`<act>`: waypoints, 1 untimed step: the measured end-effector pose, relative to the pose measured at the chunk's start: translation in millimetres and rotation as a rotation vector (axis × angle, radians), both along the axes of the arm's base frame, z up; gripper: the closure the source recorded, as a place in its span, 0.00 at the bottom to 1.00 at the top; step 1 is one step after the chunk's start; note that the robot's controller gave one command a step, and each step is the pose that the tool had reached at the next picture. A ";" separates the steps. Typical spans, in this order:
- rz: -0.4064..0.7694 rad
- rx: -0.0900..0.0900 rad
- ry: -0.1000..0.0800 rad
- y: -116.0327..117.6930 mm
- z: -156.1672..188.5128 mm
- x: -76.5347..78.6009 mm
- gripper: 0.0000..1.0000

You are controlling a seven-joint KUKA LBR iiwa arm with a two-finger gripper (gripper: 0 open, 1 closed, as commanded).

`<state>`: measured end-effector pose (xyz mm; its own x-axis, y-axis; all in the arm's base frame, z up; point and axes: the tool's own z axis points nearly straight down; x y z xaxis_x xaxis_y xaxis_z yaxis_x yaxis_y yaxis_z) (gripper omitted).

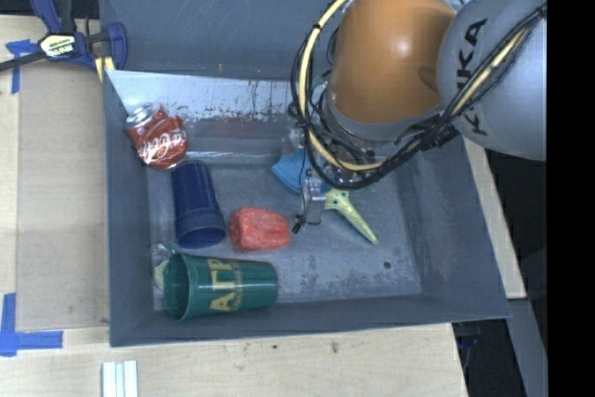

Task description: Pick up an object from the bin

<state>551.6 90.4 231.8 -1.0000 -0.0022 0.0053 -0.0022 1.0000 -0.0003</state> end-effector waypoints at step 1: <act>-0.002 0.001 -0.009 -0.5 4.9 1.5 0.00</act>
Offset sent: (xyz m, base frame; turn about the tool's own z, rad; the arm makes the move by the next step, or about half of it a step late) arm -0.0149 0.0200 -0.1618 0.1858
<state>553.0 89.9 236.7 -1.0000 0.0002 -0.0035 0.0002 1.0000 0.0007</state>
